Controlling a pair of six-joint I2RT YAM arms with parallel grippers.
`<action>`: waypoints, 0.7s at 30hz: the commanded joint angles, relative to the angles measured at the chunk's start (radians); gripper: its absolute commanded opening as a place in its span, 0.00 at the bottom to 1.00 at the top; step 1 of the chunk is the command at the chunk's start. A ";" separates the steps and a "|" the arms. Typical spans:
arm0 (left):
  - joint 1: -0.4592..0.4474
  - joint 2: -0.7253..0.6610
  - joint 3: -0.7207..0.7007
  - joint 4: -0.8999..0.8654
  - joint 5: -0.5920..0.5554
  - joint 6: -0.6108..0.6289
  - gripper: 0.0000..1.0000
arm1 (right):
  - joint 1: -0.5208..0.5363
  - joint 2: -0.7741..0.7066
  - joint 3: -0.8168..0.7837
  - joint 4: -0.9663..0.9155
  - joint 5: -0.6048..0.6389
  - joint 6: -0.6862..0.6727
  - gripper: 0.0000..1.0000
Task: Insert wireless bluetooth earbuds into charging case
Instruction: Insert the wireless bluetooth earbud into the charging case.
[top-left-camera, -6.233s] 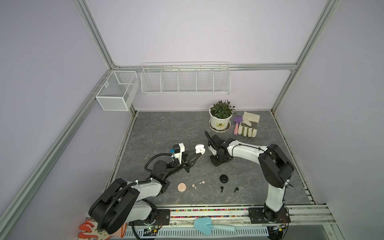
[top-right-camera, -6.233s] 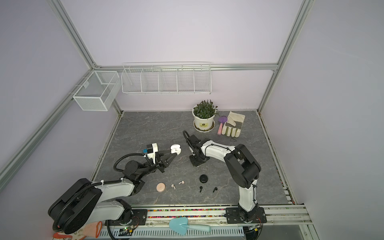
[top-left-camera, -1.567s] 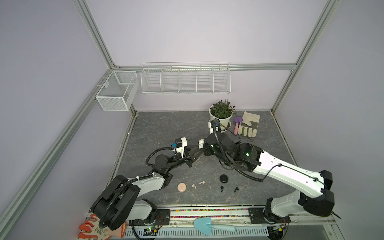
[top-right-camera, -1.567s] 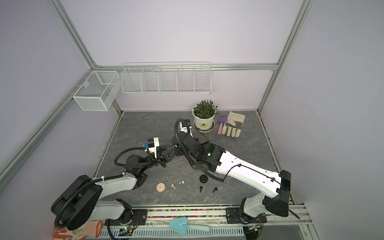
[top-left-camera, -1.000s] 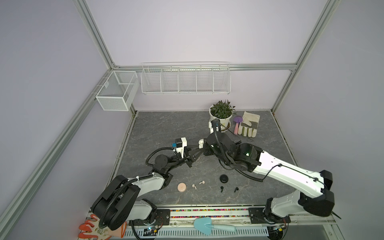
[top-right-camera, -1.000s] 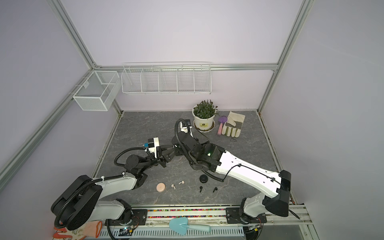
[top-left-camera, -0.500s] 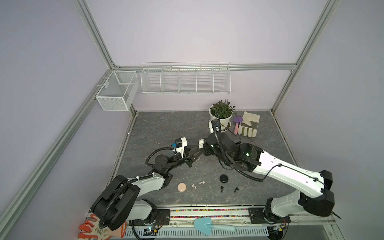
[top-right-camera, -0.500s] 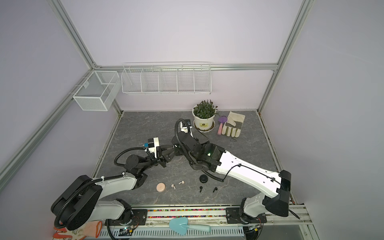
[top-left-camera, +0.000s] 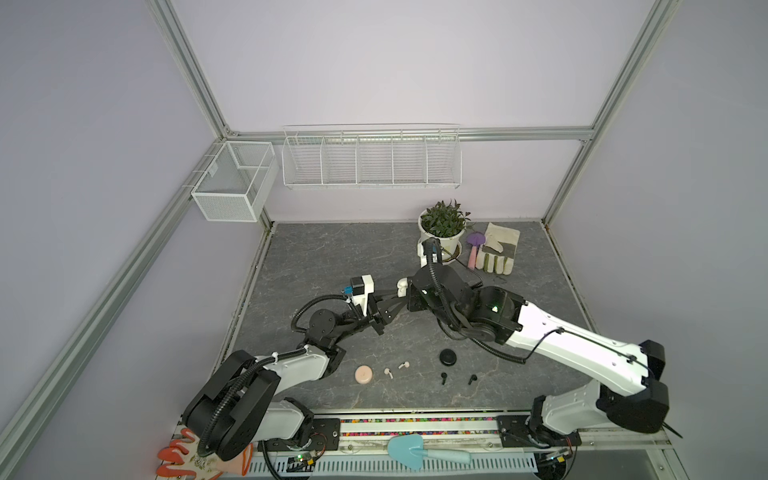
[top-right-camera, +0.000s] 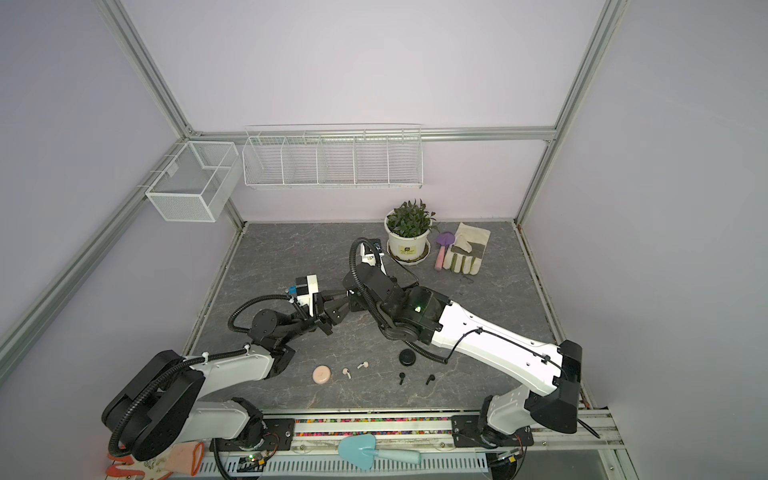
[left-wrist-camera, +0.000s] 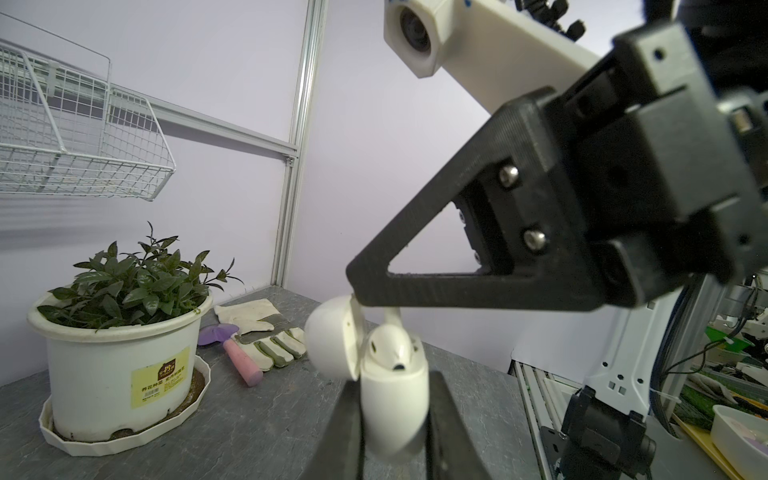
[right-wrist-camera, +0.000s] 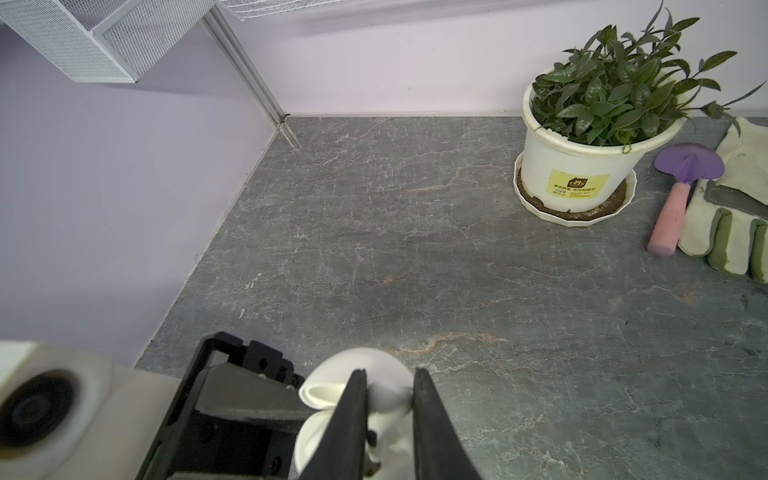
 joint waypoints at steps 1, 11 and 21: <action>-0.003 -0.019 -0.008 0.045 0.014 0.008 0.00 | 0.011 -0.014 0.010 0.017 0.013 -0.007 0.21; -0.003 -0.021 -0.009 0.045 0.014 0.008 0.00 | 0.014 -0.027 0.020 0.016 0.052 -0.032 0.21; -0.003 -0.024 -0.011 0.045 0.015 0.008 0.00 | 0.020 -0.023 0.031 0.025 0.049 -0.035 0.21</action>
